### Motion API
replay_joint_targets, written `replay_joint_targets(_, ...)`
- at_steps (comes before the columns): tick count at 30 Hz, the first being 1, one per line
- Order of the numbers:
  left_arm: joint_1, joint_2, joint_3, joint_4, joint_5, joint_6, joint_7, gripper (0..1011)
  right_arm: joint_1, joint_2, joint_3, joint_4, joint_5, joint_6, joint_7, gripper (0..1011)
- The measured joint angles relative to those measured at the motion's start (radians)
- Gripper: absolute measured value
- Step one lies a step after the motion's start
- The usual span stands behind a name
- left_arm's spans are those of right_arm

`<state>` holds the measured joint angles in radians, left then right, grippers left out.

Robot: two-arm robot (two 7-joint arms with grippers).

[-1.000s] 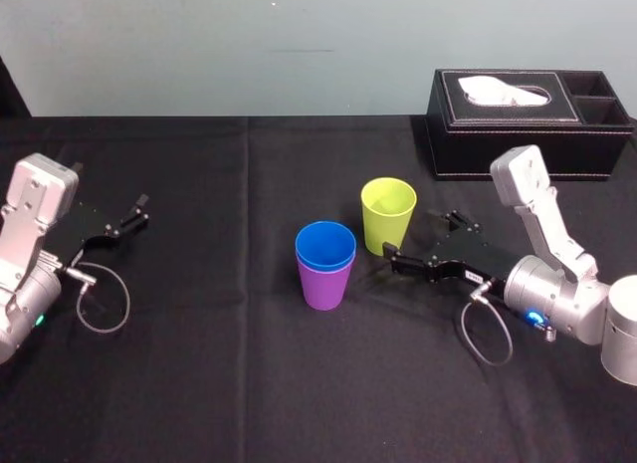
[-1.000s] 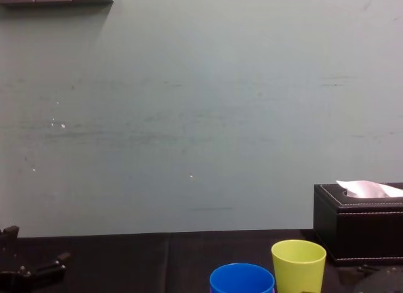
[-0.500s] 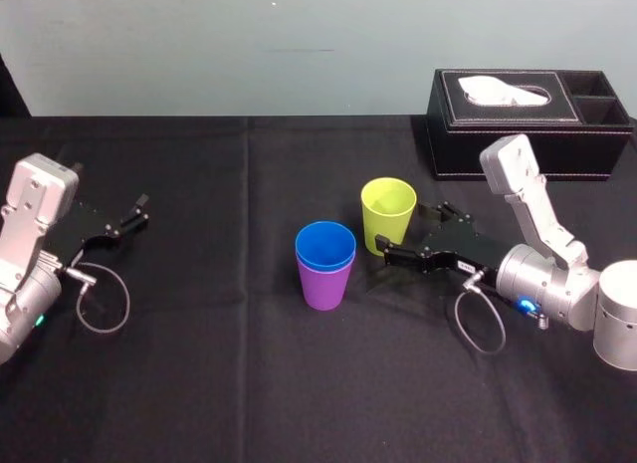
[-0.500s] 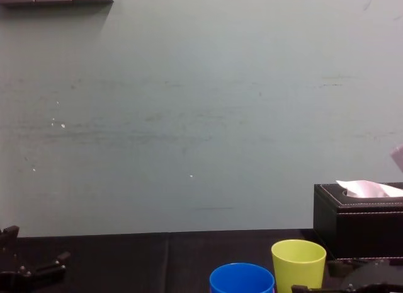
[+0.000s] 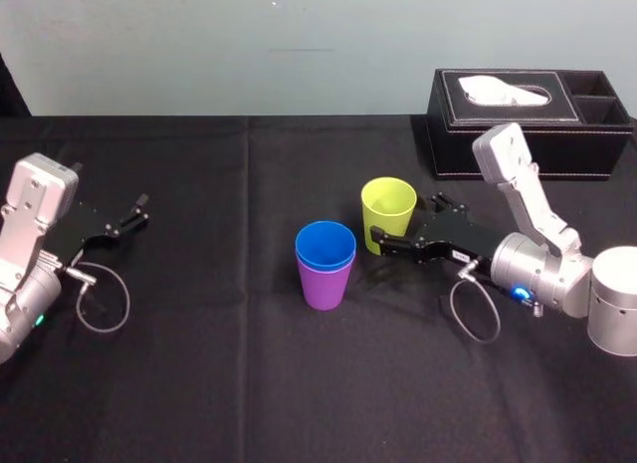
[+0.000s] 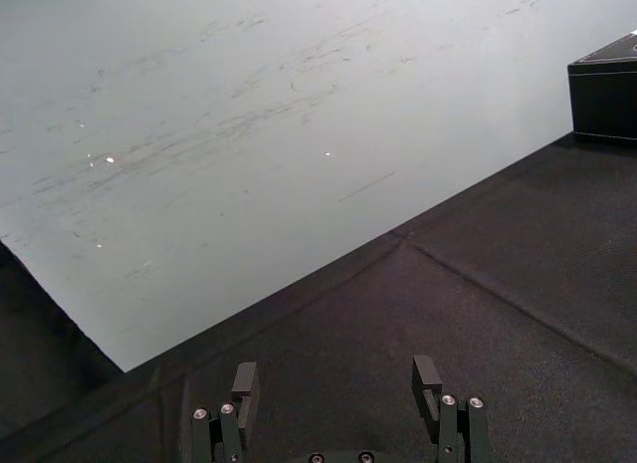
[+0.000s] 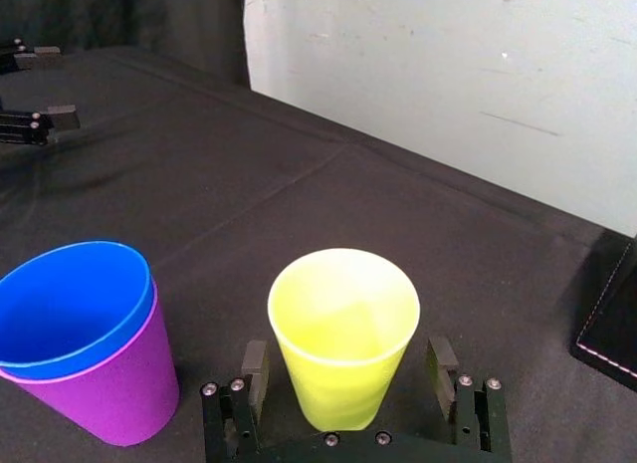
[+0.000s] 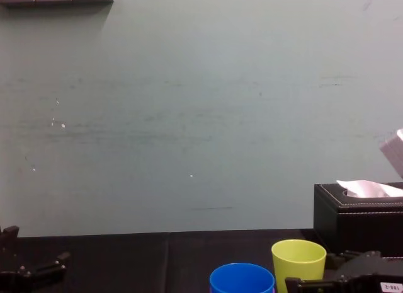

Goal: Stack the three plastic cups sequentially using one hand.

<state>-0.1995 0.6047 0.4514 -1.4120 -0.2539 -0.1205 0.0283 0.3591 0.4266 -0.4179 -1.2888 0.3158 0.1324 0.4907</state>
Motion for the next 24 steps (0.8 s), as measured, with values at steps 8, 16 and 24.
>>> replay_joint_targets(8, 0.000, 0.000, 0.000, 0.000, 0.000, 0.000, 0.000, 1011, 0.018, -0.007, -0.008, 0.018, -0.003, -0.001, 0.005, 1002)
replay_joint_targets(16, 0.000, 0.000, 0.000, 0.000, 0.000, 0.000, 0.000, 1011, 0.046, -0.022, -0.022, 0.059, -0.011, -0.007, 0.013, 1002)
replay_joint_targets(24, 0.000, 0.000, 0.000, 0.000, 0.000, 0.000, 0.000, 1011, 0.067, -0.033, -0.030, 0.091, -0.019, -0.020, 0.021, 1002)
